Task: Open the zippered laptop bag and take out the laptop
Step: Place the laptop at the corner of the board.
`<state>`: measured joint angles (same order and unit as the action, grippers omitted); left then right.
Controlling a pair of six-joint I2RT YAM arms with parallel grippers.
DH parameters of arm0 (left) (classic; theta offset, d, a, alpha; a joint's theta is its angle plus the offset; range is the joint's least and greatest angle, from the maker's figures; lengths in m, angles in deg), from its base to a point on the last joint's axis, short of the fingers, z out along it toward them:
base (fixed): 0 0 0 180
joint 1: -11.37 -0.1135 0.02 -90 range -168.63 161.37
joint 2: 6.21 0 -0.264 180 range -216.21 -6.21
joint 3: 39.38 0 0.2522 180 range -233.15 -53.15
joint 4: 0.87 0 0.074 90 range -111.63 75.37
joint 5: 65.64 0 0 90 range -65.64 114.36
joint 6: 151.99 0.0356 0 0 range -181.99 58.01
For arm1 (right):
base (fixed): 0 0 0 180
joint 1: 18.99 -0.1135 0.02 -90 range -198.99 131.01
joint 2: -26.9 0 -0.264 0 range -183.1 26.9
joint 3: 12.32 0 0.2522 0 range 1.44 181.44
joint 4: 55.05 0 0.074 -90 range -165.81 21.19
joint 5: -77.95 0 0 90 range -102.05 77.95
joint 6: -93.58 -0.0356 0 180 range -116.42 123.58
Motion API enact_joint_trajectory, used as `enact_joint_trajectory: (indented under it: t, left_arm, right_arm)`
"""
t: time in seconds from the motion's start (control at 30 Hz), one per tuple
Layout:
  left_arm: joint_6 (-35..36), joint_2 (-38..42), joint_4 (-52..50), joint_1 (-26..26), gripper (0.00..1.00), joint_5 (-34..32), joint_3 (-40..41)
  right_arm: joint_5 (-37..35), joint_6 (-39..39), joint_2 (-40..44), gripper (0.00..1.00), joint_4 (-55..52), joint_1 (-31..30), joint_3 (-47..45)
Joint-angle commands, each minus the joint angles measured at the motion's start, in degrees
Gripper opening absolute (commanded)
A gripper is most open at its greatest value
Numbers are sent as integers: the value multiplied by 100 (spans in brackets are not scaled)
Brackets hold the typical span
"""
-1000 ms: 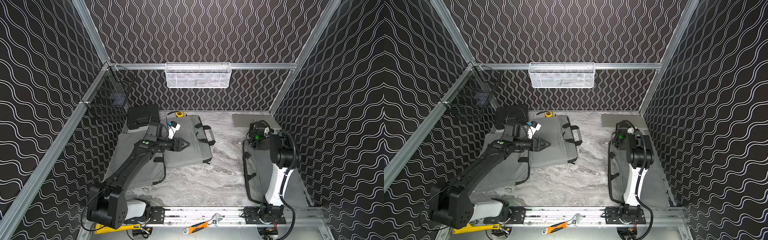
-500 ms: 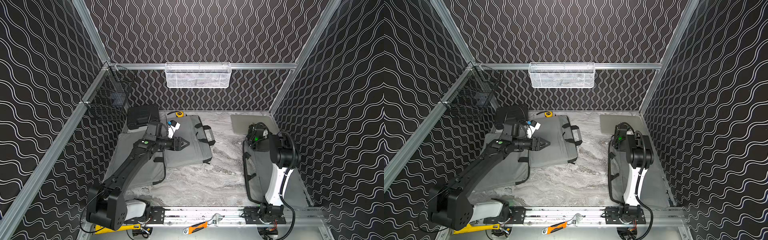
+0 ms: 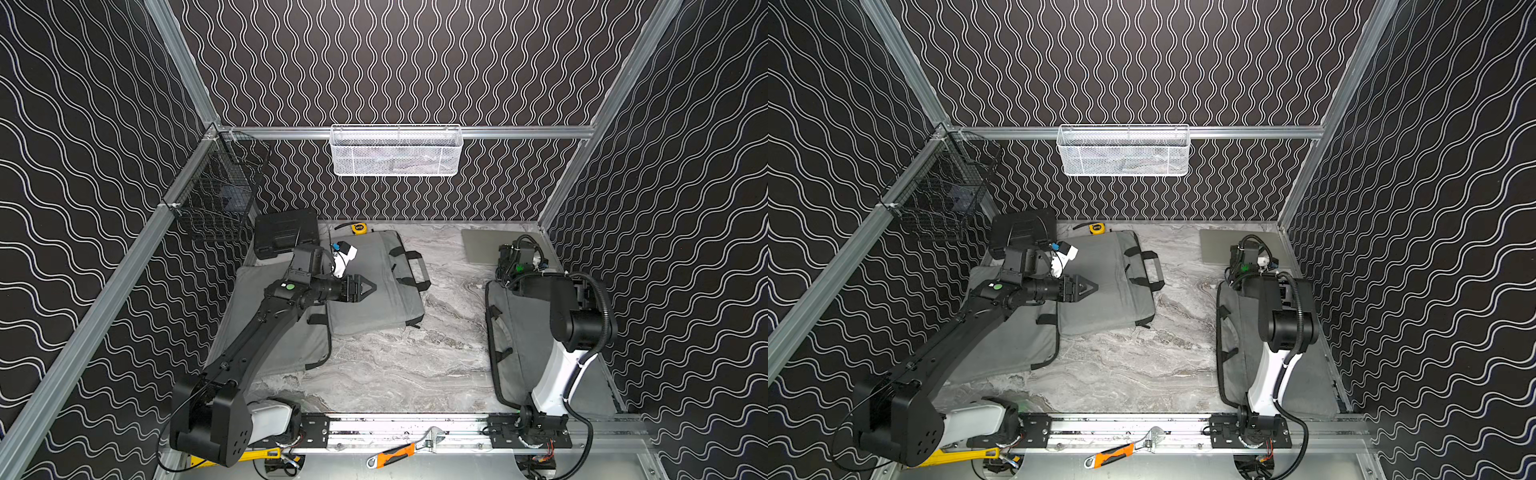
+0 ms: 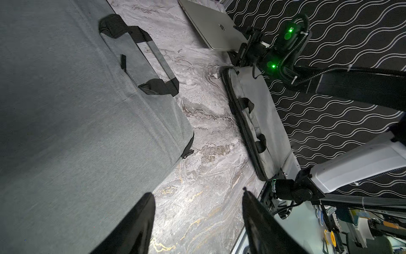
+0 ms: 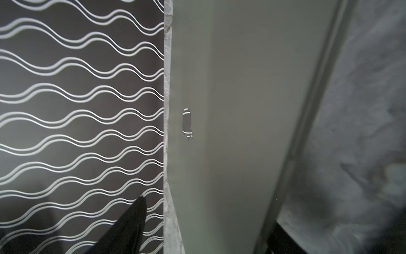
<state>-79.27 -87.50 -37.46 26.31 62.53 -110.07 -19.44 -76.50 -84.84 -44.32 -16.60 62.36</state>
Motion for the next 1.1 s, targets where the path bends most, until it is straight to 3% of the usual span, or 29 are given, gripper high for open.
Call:
enact_joint_trajectory:
  t: [0.0, 0.43, 0.63, 0.8, 0.93, 1.07]
  left_arm:
    - [-86, 26, -196, -20, 69, -509, 15]
    - [-492, 320, -151, -177, 79, -1197, 463]
    - [-638, 374, -16, -281, 80, -1328, 610]
    - [-652, 40, 364, -193, 72, -986, 761]
    - [-765, -257, 478, 232, 72, -1227, 697]
    - [-584, -474, 246, 921, 73, -1974, 385]
  right_arm:
    - [156, -1, 248, 73, -252, 7, -88]
    - [659, 52, 1075, 73, 80, 7, -859]
    - [1040, 1269, 1718, 73, -300, -31, -734]
    - [1554, 2657, 2156, 73, -421, -246, -730]
    - [1905, 3388, 2018, 73, -1675, -734, -116]
    - [2143, 3856, 1761, 74, -2137, -1550, -79]
